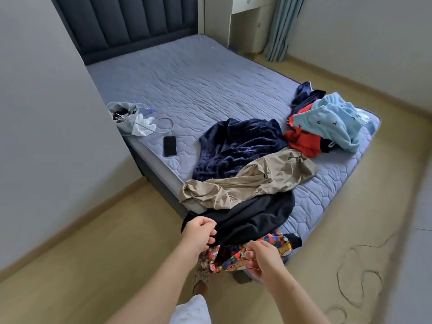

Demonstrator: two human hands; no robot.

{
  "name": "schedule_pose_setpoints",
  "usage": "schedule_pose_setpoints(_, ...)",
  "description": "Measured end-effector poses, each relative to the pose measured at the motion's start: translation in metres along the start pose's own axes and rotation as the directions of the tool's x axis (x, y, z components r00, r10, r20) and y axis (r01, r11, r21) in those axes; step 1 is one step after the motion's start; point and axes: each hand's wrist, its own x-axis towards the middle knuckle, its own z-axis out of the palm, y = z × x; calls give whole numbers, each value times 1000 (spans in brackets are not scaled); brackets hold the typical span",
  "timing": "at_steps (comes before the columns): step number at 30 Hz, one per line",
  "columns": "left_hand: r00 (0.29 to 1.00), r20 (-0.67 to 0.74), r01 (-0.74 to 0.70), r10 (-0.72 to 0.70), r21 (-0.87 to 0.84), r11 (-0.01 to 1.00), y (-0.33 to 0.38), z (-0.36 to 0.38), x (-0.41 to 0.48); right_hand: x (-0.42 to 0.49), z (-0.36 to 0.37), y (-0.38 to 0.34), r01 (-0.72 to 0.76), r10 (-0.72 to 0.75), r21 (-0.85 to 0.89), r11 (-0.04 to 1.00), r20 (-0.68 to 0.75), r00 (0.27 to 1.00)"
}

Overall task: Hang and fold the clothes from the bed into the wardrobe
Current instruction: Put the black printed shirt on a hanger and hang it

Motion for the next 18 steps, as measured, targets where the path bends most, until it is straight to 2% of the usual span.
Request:
schedule_pose_setpoints(8,998,30,48,-52,142,989,61,22,105,65,20,-99,11,-10,-94,996,5,1000)
schedule_pose_setpoints(14,979,43,183,-201,269,946,57,58,147,115,-19,-109,-90,86,-86,992,-46,995)
schedule_pose_setpoints(18,962,-11,265,-275,295,918,46,87,171,152,-40,-110,-154,157,-177,972,2,988)
